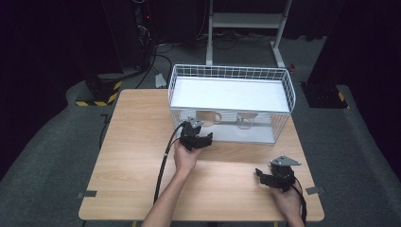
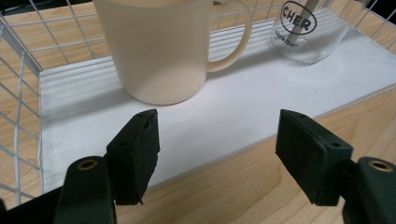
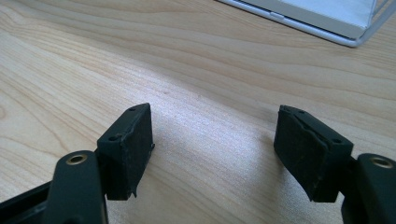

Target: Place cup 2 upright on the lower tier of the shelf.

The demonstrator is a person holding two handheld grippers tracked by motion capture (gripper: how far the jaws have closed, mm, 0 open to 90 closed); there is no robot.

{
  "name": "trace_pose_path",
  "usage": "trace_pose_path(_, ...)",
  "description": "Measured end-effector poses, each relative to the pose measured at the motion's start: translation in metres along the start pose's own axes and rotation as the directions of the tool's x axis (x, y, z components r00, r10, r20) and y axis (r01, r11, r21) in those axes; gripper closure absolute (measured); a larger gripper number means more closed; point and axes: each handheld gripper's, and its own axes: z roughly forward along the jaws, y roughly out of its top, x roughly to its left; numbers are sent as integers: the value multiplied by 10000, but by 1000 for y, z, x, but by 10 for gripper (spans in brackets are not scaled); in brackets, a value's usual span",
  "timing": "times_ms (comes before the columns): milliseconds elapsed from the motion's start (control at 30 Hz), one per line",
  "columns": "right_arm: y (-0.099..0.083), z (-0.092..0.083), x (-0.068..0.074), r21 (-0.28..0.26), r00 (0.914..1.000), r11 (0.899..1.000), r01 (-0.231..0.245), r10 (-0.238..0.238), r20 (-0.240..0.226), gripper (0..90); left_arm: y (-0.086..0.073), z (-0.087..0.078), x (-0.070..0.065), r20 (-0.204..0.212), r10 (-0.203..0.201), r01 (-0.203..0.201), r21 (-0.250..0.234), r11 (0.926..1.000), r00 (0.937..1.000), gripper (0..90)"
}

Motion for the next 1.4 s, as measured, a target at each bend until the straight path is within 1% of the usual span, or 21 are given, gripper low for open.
trace_pose_path(100, 0, 0, 0, 1, 10000, 10000, 0, 0, 0, 284, 0, -4, 0, 86, -21, 21, -24, 10000, 10000, 307)
trace_pose_path(233, 0, 0, 0, 2, 10000, 10000, 3, -3, 0, 284, -2, -8, 2, -32, 138, -138, -42, 9999, 9999, 301)
trace_pose_path(433, 0, 0, 0, 1, 10000, 10000, 2, -2, 2, 284, -4, -16, 5, 81, -23, 25, -194, 9998, 10000, 295)
trace_pose_path(500, 0, 0, 0, -1, 10000, 10000, -1, 1, 2, 284, -5, -19, 6, 128, -32, 35, -222, 9997, 9999, 296)
trace_pose_path(633, 0, 0, 0, 0, 10000, 10000, 0, 0, 0, 284, -7, -24, 7, 70, 13, -11, -309, 9995, 10000, 295)
trace_pose_path(800, 0, 0, 0, 1, 10000, 10000, 2, -2, 0, 284, -10, -29, 10, 165, -57, 62, -322, 9995, 9998, 295)
trace_pose_path(933, 0, 0, 0, 1, 10000, 10000, 4, -4, 0, 284, -11, -33, 11, 234, -53, 61, -357, 9993, 9997, 294)
trace_pose_path(1000, 0, 0, 0, -3, 10000, 10000, 26, -26, 2, 284, -12, -35, 11, 274, -115, 126, -407, 9991, 9996, 291)
trace_pose_path(1033, 0, 0, 0, 2, 10000, 10000, 6, -6, 0, 285, -12, -37, 11, 276, -37, 48, -395, 9992, 9996, 289)
trace_pose_path(1100, 0, 0, 0, 1, 10000, 10000, 5, -5, 0, 284, -12, -39, 11, 254, -97, 108, -416, 9991, 9996, 279)
trace_pose_path(1167, 0, 0, 0, 2, 10000, 10000, 1, -1, 0, 284, -12, -40, 11, 220, -22, 31, -420, 9991, 9998, 262)
trace_pose_path(1233, 0, 0, 0, 1, 10000, 10000, 2, -2, 1, 284, -13, -41, 11, 298, -68, 80, -421, 9991, 9995, 260)
trace_pose_path(1333, 0, 0, 0, 1, 10000, 10000, 0, 0, 0, 284, -14, -43, 13, 268, -46, 57, -412, 9991, 9996, 256)
trace_pose_path(1400, 0, 0, 0, 1, 10000, 10000, 0, 0, -1, 284, -16, -44, 13, 317, -153, 166, -414, 9990, 9994, 253)
